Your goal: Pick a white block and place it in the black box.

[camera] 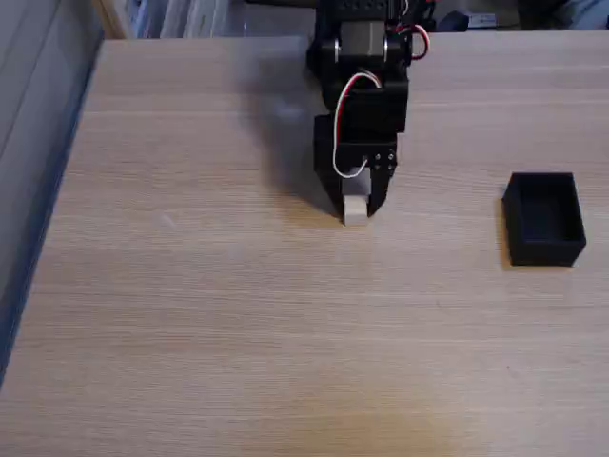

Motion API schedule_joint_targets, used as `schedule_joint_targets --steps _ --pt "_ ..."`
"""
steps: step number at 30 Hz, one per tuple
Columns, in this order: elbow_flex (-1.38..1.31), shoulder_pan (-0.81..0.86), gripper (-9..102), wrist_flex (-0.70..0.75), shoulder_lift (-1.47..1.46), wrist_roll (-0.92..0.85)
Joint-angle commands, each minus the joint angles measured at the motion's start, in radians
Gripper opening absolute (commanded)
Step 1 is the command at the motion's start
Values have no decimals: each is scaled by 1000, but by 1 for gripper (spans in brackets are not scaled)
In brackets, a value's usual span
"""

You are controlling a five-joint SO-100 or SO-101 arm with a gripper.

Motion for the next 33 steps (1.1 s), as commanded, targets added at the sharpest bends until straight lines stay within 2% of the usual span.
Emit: schedule_joint_targets --steps 1,8,17,24,33 --pt "-2 -21 0 21 80 8" --pt "78 -121 0 181 351 63" --pt "123 -408 0 354 623 190" --pt "17 -594 0 337 558 245" --pt "-327 -733 0 313 221 345"
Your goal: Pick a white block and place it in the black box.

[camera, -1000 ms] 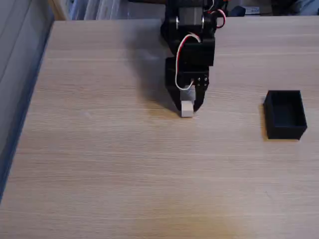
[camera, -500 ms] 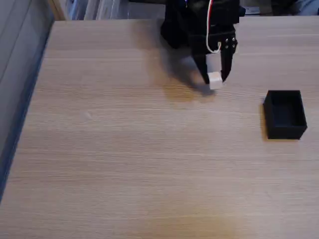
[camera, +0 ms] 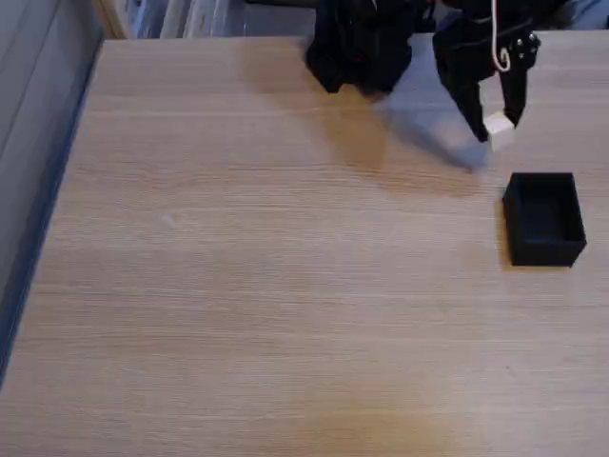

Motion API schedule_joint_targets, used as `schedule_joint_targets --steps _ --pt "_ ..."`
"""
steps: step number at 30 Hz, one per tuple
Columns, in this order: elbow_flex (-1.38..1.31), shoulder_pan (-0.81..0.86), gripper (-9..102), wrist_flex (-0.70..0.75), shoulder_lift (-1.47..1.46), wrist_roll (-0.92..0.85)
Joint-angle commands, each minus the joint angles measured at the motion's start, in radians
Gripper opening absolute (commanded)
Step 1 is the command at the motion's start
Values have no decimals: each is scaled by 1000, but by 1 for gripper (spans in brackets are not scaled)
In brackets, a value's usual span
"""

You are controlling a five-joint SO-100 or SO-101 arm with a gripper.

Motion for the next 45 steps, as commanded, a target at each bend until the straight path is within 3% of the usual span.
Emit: schedule_joint_targets --steps 1,20,27,34,36,40,45 --pt "-172 -23 0 -15 -126 28" --pt "-442 37 2 -133 -474 29" --pt "-434 23 20 -126 -469 61" --pt "-434 26 29 -120 -465 92" --pt "-434 32 26 -120 -457 89" --pt "-387 74 2 -118 -399 77" --pt "-192 166 0 -141 -247 9"
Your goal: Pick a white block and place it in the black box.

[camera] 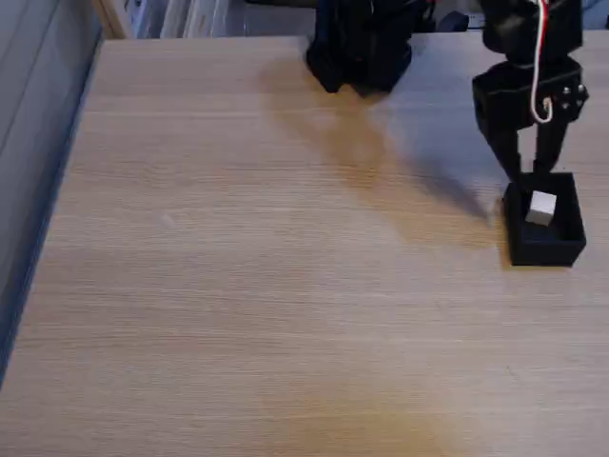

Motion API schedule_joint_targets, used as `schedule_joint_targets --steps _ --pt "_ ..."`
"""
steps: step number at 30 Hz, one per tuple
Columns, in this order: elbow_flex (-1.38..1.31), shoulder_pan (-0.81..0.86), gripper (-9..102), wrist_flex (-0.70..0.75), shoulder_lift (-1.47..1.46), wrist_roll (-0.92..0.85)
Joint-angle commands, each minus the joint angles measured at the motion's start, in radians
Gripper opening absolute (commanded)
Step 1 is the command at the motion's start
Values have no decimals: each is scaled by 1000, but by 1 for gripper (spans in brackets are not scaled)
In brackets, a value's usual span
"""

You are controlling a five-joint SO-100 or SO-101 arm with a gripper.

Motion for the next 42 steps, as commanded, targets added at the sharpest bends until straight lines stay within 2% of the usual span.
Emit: schedule_joint_targets --steps 1,9,14,22,29,42 --pt "121 67 0 -23 132 -44" --pt "531 324 0 -55 442 -213" --pt "828 466 0 -69 686 -417" --pt "1127 569 0 98 1077 -491" --pt "1167 545 0 301 1276 -433" --pt "1169 537 0 354 1401 -353"
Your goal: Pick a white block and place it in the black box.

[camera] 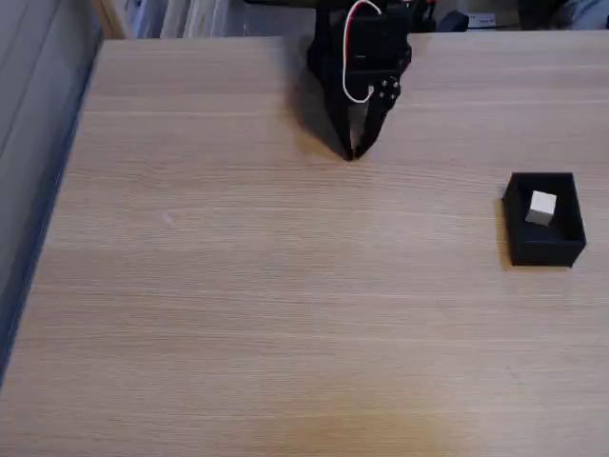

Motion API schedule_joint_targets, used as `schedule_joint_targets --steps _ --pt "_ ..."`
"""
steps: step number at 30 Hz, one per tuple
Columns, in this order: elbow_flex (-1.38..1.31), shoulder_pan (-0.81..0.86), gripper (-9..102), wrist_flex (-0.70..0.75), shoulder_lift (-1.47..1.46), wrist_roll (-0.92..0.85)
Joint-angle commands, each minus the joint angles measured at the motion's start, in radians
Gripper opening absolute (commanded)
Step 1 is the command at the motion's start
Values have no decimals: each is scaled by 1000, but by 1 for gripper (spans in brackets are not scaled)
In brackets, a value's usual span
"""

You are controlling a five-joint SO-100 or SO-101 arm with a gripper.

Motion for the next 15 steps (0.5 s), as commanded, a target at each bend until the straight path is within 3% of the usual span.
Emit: schedule_joint_targets --steps 1,15 --pt "15 -8 0 14 29 20" --pt "15 -21 0 12 29 34"
